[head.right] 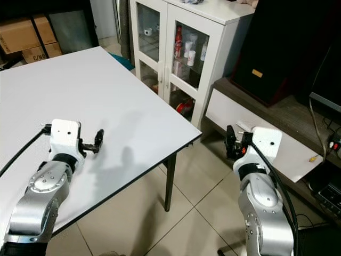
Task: Setting the table
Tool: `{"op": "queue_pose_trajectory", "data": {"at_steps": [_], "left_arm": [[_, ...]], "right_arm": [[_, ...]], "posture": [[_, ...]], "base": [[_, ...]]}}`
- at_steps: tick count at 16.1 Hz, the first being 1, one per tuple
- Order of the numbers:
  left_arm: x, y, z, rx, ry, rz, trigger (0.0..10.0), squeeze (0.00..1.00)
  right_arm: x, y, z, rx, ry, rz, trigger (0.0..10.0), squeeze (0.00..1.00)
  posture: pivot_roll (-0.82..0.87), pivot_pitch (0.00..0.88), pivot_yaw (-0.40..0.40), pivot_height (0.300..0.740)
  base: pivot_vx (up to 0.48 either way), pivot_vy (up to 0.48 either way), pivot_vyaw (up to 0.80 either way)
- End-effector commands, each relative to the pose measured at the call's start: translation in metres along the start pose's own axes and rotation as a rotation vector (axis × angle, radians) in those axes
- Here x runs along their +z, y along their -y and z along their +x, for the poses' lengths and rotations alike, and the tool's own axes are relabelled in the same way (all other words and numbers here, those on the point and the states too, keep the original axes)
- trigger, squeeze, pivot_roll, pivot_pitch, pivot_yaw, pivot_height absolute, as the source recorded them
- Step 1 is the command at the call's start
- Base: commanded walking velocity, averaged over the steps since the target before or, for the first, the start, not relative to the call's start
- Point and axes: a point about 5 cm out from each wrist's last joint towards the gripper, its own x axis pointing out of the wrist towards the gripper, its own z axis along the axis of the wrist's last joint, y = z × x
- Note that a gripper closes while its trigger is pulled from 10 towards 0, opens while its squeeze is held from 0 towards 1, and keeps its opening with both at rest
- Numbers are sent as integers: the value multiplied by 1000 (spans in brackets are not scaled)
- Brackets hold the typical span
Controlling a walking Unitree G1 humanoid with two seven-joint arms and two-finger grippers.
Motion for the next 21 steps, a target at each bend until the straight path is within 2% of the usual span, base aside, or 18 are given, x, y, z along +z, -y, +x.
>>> {"op": "queue_pose_trajectory", "data": {"at_steps": [1, 2, 3, 4, 5, 7, 9, 11, 13, 15, 16, 17, 18, 19, 20, 21], "left_arm": [[7, 3, 0, -16, 31, 27, 10000, 0], [9, 3, 1, -21, 39, 27, 10000, 0], [13, 6, 3, -53, 51, -5, 10000, 247], [15, 8, 3, -81, 57, -40, 10000, 1000], [15, 8, 3, -72, 58, -36, 10000, 1000], [20, 10, 1, -61, 128, -68, 10000, 1000], [19, 12, 0, -101, 107, -67, 10000, 1000], [16, 1, -2, -1, 94, -9, 10000, 1000], [4, -4, -16, -2, 59, 30, 10000, 1000], [1, -3, -21, -84, 15, 19, 10000, 1000], [-2, -7, -20, -71, -1, 58, 10000, 1000], [-4, -4, -23, -123, -25, 22, 10000, 1000], [-1, -3, -24, -131, -9, 43, 10000, 1000], [4, -1, -22, -84, 36, 122, 10000, 1000], [4, -1, -19, -72, 40, 100, 10000, 1000], [4, -3, -15, -38, 28, 59, 10000, 357]], "right_arm": [[-4, -4, 2, 27, -14, -21, 10000, 0], [-4, -8, 2, 42, -4, -4, 10000, 0], [0, -7, 1, 21, 19, 44, 10000, 1000], [3, -11, -1, 72, 40, 12, 10000, 1000], [6, -17, -3, 123, 64, -25, 10000, 1000], [12, -25, -3, 168, 108, -41, 10000, 1000], [11, -30, -2, 213, 115, -36, 10000, 1000], [8, -29, -1, 209, 98, -35, 10000, 1000], [-2, -27, -4, 227, 69, -35, 10000, 1000], [-8, -22, -11, 176, 42, 0, 10000, 1000], [-10, -22, -13, 172, 30, 28, 10000, 1000], [-11, -21, -14, 165, 34, 28, 10000, 1000], [-9, -21, -14, 166, 41, 28, 10000, 1000], [-10, -18, -12, 171, 37, 21, 10000, 1000], [-11, -15, -11, 162, 30, 11, 10000, 1000], [-12, -9, -11, 116, 25, -24, 10000, 1000]], "posture": [[-2, 0, -41, 740], [-7, 0, -30, 740], [-13, 0, -20, 740], [-16, 0, -15, 740], [-17, 0, -13, 740], [-13, 0, -10, 740], [-8, 0, -14, 740], [10, 0, -37, 740], [25, 0, -39, 740], [16, 0, -16, 740], [16, 0, -10, 740], [38, 0, -21, 740], [45, 0, -30, 740], [45, 0, -46, 740], [38, 0, -41, 740], [18, 0, -18, 740]], "base": [[0, 0, 0], [0, 0, 0], [0, 0, 0], [0, 0, 800], [0, 0, 800], [0, 0, 800], [0, 0, 800], [0, 0, 800], [0, 0, 800], [0, 0, 800], [0, 0, 800], [0, 0, 800], [0, 0, 800], [0, 0, 800], [0, 0, 800], [0, 0, 800]]}}
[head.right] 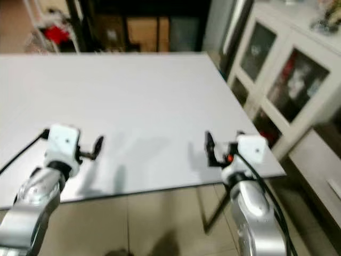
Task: Setting the table
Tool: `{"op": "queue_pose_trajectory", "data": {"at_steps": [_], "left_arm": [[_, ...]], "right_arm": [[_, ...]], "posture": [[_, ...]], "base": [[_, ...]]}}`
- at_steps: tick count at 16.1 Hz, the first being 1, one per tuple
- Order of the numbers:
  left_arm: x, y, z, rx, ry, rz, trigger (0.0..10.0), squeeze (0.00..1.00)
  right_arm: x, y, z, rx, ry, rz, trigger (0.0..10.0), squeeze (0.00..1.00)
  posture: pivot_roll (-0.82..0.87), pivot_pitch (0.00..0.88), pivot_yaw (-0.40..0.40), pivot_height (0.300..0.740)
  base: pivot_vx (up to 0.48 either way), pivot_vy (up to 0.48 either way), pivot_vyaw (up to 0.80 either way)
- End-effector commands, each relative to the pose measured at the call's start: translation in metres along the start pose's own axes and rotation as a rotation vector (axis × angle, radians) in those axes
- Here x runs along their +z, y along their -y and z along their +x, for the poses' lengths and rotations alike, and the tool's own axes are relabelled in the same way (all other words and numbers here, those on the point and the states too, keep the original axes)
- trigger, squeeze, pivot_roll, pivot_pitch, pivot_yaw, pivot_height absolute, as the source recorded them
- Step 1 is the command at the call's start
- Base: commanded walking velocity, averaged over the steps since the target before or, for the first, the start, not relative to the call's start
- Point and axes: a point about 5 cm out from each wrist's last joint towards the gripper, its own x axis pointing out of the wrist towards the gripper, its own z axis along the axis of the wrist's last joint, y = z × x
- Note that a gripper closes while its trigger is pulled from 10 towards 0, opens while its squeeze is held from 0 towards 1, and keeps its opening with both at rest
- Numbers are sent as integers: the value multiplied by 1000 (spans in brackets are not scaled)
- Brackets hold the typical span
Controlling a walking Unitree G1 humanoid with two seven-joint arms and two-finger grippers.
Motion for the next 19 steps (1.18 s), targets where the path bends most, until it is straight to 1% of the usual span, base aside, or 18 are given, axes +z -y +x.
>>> {"op": "queue_pose_trajectory", "data": {"at_steps": [1, 2, 3, 4, 5, 6, 8, 9, 11, 12, 13, 14, 15, 16, 17, 18, 19], "left_arm": [[3, -1, 2, 36, 6, -37, 10000, 102], [2, 1, 5, 12, 5, -43, 10000, 102], [5, 1, 9, -18, 14, -4, 10000, 102], [7, -2, 11, 0, 21, -12, 10000, 8], [9, -7, 13, 17, 29, -7, 10000, 0], [12, -10, 15, 40, 37, 7, 10000, 0], [16, -11, 14, 33, 50, 44, 10000, 0], [18, -9, 13, 31, 63, 61, 10000, 0], [16, -8, 11, 62, 63, 45, 10000, 0], [10, -4, 9, 62, 39, 5, 10000, 0], [10, 6, 12, 23, 41, 3, 10000, 0], [10, 9, 14, 18, 44, 8, 10000, 0], [11, 13, 17, 5, 52, 8, 10000, 0], [13, 14, 19, 0, 53, 9, 10000, 0], [13, 13, 21, 6, 53, 15, 10000, 0], [16, 13, 24, 7, 60, 28, 10000, 0], [18, 14, 25, 1, 67, 37, 10000, 0]], "right_arm": [[0, 11, -4, -51, -6, -28, 10000, 1000], [0, 15, -7, -70, -12, -35, 10000, 1000], [2, 19, -11, -96, -26, -79, 10000, 1000], [2, 19, -12, -98, -30, -117, 10000, 1000], [1, 14, -10, -83, -31, -94, 10000, 1000], [-1, 12, -8, -85, -40, -100, 10000, 1000], [-2, 5, -7, -81, -35, -88, 10000, 1000], [1, 4, -6, -70, -27, -21, 10000, 1000], [0, 4, -4, -73, -38, -15, 10000, 1000], [-1, 8, -5, -111, -48, -32, 10000, 1000], [0, 13, -3, -158, -61, 25, 10000, 306], [0, 15, -2, -171, -70, 26, 10000, 306], [5, 17, -1, -193, -28, 41, 10000, 0], [8, 16, -1, -195, -7, 81, 10000, 0], [9, 16, -1, -188, 9, 88, 10000, 0], [12, 18, 0, -202, 38, 81, 10000, 0], [10, 20, 0, -230, 22, 66, 10000, 0]], "posture": [[-9, 0, 12, 740], [-24, 0, 26, 740], [-36, 0, 32, 740], [-29, 0, 26, 740], [-29, 0, 31, 740], [-18, 0, 34, 740], [-5, 0, 38, 740], [5, 0, 29, 740], [-2, 0, 21, 740], [-11, 0, 17, 740], [-16, 0, 23, 740], [-17, 0, 23, 740], [-31, 0, 25, 740], [-34, 0, 35, 740], [-34, 0, 35, 740], [-32, 0, 41, 740], [-33, 0, 43, 740]], "base": [[0, 0, 800], [0, 0, 800], [0, 0, 800], [0, 0, 800], [0, 0, 800], [0, 0, 800], [0, 0, 800], [0, 0, 800], [0, 0, 800], [0, 0, 800], [0, 0, 0], [0, 0, 0], [0, 274, 0], [0, 281, 0], [0, 289, 0], [0, 300, 0], [0, 322, 0]]}}
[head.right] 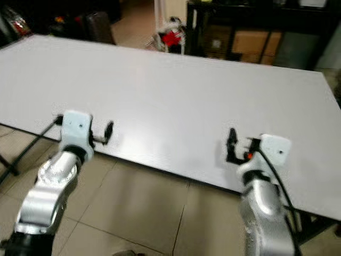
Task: Setting the table
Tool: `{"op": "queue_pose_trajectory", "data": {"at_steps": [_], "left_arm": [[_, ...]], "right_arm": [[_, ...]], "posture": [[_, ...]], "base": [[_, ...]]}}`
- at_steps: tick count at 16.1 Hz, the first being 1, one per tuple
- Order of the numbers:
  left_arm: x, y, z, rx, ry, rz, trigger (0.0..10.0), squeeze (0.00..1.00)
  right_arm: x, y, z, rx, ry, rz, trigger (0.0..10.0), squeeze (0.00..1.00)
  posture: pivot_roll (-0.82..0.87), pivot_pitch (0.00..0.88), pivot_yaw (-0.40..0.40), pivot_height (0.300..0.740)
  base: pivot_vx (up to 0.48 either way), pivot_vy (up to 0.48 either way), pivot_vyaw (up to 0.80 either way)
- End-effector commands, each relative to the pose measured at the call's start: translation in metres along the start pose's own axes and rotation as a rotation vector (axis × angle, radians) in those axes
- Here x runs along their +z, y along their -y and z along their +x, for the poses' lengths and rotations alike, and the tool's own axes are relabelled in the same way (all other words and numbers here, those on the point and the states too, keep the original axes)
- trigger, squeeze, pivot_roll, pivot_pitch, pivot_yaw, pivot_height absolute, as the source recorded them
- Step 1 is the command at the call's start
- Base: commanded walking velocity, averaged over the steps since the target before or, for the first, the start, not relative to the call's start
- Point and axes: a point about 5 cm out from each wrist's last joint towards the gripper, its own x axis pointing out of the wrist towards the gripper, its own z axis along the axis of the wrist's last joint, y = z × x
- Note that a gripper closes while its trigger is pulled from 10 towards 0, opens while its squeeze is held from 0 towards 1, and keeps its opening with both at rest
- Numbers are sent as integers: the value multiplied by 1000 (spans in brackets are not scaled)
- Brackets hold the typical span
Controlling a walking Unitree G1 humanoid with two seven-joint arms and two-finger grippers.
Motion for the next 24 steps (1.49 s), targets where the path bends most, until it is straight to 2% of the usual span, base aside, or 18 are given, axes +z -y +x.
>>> {"op": "queue_pose_trajectory", "data": {"at_steps": [1, 4, 6, 7, 13, 15, 24], "left_arm": [[-1, -1, 1, -5, -2, 8, 10000, 0], [7, -2, 2, -15, 19, 15, 10000, 0], [4, -6, -1, 7, 6, -3, 10000, 0], [1, -8, -4, 20, -1, -2, 10000, 0], [-5, -16, -13, 71, -27, 0, 10000, 0], [-5, -18, -16, 87, -32, 3, 10000, 0], [-4, -24, -19, 122, -36, 19, 10000, 0]], "right_arm": [[-3, -1, -1, 18, -34, 18, 10000, 0], [-8, -4, -4, 62, -69, 39, 10000, 0], [-7, -8, -4, 111, -69, -10, 10000, 0], [-7, -11, -2, 140, -75, -4, 10000, 0], [-10, -19, 5, 189, -90, -34, 10000, 0], [-8, -23, 9, 216, -87, -14, 10000, 0], [-12, -32, 17, 258, -87, -32, 10000, 0]], "posture": [[-35, 0, 43, 740], [-23, 0, 34, 740], [-16, 0, 18, 740], [-8, 0, 6, 740], [22, 0, -34, 740], [31, 0, -42, 740], [74, 0, -66, 740]], "base": [[0, 349, 0], [0, 366, 0], [0, 364, 0], [0, 364, 0], [0, 364, 768], [0, 362, 0], [0, 356, 0]]}}
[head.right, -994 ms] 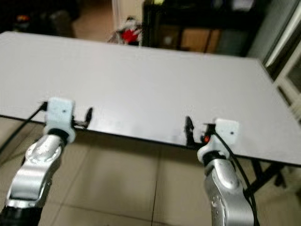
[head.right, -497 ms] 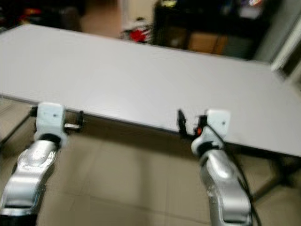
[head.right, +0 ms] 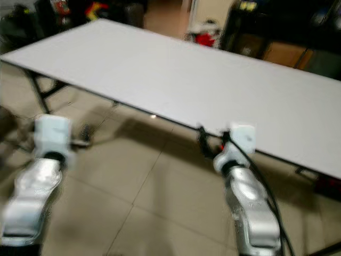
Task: Setting the table
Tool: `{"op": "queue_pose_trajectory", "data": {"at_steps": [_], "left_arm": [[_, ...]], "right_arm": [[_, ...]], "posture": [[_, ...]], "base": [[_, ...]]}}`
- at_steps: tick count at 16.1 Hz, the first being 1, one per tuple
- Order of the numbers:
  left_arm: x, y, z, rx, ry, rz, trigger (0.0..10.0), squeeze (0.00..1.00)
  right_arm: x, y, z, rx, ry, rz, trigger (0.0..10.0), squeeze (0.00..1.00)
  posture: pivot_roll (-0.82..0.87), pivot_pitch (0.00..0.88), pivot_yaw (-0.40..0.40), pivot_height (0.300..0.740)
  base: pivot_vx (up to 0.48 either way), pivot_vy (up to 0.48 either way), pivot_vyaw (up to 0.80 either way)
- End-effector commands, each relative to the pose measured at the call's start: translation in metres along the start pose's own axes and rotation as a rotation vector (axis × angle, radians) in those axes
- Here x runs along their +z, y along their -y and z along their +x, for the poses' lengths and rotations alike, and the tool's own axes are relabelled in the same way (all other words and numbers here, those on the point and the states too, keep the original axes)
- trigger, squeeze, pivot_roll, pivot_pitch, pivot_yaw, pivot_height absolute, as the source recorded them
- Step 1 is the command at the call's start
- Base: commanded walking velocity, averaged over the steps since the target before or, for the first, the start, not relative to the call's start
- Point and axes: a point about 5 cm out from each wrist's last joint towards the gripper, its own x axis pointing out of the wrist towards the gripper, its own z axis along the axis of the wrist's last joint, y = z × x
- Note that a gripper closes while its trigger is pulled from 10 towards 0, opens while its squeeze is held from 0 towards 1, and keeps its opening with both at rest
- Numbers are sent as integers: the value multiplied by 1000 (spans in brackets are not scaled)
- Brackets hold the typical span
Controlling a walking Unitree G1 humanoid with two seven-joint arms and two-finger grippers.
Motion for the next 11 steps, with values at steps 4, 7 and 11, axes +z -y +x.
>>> {"op": "queue_pose_trajectory", "data": {"at_steps": [4, 7, 11], "left_arm": [[11, -9, -1, 25, 35, 26, 10000, 0], [13, -12, 0, 28, 42, 38, 10000, 0], [18, -15, 0, 33, 54, 45, 10000, 0]], "right_arm": [[1, -5, 2, 17, 14, -6, 10000, 0], [0, -7, 2, 26, 17, -4, 10000, 0], [1, -12, 3, 47, 29, 1, 10000, 0]], "posture": [[85, 0, -68, 740], [93, 0, -71, 740], [99, 0, -72, 740]], "base": [[0, 349, 0], [0, 351, 0], [0, 347, 0]]}}
